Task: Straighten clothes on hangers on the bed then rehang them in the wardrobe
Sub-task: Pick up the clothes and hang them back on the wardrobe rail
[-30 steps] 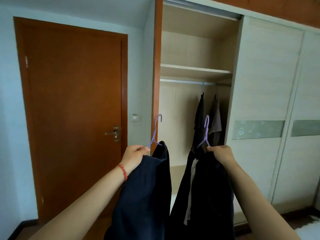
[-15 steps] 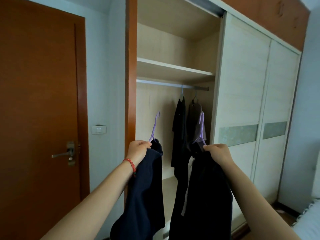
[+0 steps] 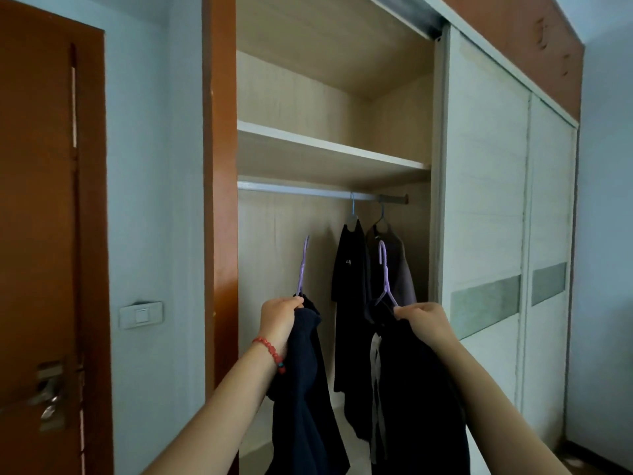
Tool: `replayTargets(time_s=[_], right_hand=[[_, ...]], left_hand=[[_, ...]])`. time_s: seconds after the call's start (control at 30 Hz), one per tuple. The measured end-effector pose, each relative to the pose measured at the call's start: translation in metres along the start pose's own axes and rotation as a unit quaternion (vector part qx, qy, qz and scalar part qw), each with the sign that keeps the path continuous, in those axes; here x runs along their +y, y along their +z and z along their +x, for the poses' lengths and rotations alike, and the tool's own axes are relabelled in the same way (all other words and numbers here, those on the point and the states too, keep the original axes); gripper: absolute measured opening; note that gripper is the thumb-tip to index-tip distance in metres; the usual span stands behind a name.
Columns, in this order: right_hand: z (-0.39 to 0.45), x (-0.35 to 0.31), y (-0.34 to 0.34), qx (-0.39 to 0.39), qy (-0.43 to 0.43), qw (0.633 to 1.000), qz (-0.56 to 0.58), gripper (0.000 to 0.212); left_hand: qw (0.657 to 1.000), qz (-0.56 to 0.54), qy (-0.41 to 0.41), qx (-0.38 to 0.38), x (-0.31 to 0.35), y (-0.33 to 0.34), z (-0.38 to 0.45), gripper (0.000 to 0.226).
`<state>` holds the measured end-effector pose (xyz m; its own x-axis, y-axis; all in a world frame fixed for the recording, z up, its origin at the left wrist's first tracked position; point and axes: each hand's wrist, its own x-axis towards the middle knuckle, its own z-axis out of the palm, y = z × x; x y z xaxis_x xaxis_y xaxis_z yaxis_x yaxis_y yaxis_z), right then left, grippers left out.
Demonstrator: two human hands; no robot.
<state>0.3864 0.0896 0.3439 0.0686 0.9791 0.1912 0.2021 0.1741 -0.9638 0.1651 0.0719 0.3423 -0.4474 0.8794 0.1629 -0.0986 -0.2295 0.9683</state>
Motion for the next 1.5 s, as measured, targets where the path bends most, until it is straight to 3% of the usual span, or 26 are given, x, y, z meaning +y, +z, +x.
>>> replayTargets(time_s=[0.2,0.3,0.43,0.77,0.87,1.03,1.13,1.17,1.37,1.43,1.5], right_hand=[[0.054,-0.007,0.025,0.035,-0.002,0.999,-0.011,0.035],[0.079,-0.018,0.037,0.05,-0.011,0.999,-0.009,0.023],[0.108,-0.024,0.052,0.043,-0.001,0.999,0.016,0.015],[0.18,-0.033,0.081,0.015,-0.02,0.999,0.041,0.01],[0.208,-0.035,0.087,-0.006,-0.038,0.998,0.049,0.009],[0.268,-0.037,0.094,-0.03,-0.056,0.996,0.061,0.019],[0.306,-0.041,0.099,-0.058,-0.06,0.995,0.063,0.036],[0.318,-0.043,0.1,-0.068,-0.066,0.994,0.062,0.037],[0.376,-0.063,0.098,-0.142,-0.097,0.982,0.073,0.015],[0.388,-0.07,0.1,-0.154,-0.112,0.979,0.068,0.018],[0.398,-0.078,0.103,-0.166,-0.13,0.975,0.064,0.016]], left_hand=[[1.0,0.024,-0.013,0.0,-0.011,0.019,0.081,0.021],[1.0,0.013,0.005,0.015,-0.013,0.022,0.116,0.036],[1.0,0.005,0.004,0.024,-0.017,0.029,0.147,0.037],[0.995,-0.068,0.05,0.045,-0.016,0.056,0.207,0.011],[0.995,-0.057,0.063,0.06,-0.013,0.064,0.225,0.026],[0.99,-0.051,0.089,0.096,-0.006,0.077,0.262,0.03],[0.987,-0.026,0.114,0.115,0.002,0.087,0.278,0.012],[0.984,-0.025,0.123,0.128,0.007,0.091,0.284,0.018],[0.976,-0.003,0.146,0.161,0.03,0.112,0.308,0.016],[0.971,-0.008,0.163,0.172,0.034,0.116,0.313,0.02],[0.969,-0.011,0.172,0.174,0.042,0.118,0.315,0.011]])
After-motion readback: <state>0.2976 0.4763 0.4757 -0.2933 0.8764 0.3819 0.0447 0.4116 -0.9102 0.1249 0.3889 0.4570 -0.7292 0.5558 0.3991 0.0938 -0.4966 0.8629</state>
